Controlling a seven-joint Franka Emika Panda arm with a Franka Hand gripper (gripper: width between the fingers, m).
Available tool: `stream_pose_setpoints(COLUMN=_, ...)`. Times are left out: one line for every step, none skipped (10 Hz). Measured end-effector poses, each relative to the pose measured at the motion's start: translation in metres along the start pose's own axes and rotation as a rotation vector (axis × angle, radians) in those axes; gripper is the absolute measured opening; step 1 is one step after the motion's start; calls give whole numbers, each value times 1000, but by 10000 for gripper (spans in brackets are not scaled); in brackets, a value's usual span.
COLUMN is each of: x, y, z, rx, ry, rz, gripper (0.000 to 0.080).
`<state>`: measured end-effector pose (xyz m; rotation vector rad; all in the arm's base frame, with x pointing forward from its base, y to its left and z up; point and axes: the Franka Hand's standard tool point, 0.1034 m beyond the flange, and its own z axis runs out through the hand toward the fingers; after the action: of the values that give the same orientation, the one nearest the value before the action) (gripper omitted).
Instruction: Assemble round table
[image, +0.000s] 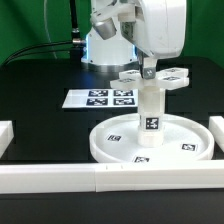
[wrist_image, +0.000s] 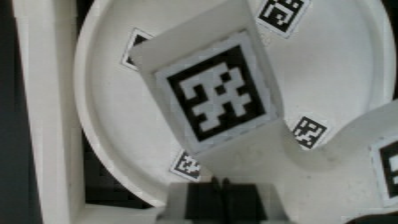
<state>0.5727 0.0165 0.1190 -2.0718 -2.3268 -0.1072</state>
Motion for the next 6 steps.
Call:
stream_pose_setpoints(x=0, y=0, z=0, rx=0, ry=0, rz=1, gripper=22)
stream_pose_setpoints(x=-1, y=0, z=1, rx=1, ry=0, rz=1, gripper=22)
stream_pose_setpoints(x=-1, y=-1, z=1, rx=2, ry=0, rz=2, gripper=217)
stream_pose_setpoints(x=-1, y=-1, z=0, rx=-3, ry=0, rz=24, gripper=350)
stream_pose_setpoints(x=-2, y=-1, z=-4, rx=-19, ry=-3, rz=60, gripper=350)
stream_pose_setpoints(x=-3, y=-4, z=-5, rx=-27, ry=-5, rz=97, gripper=518)
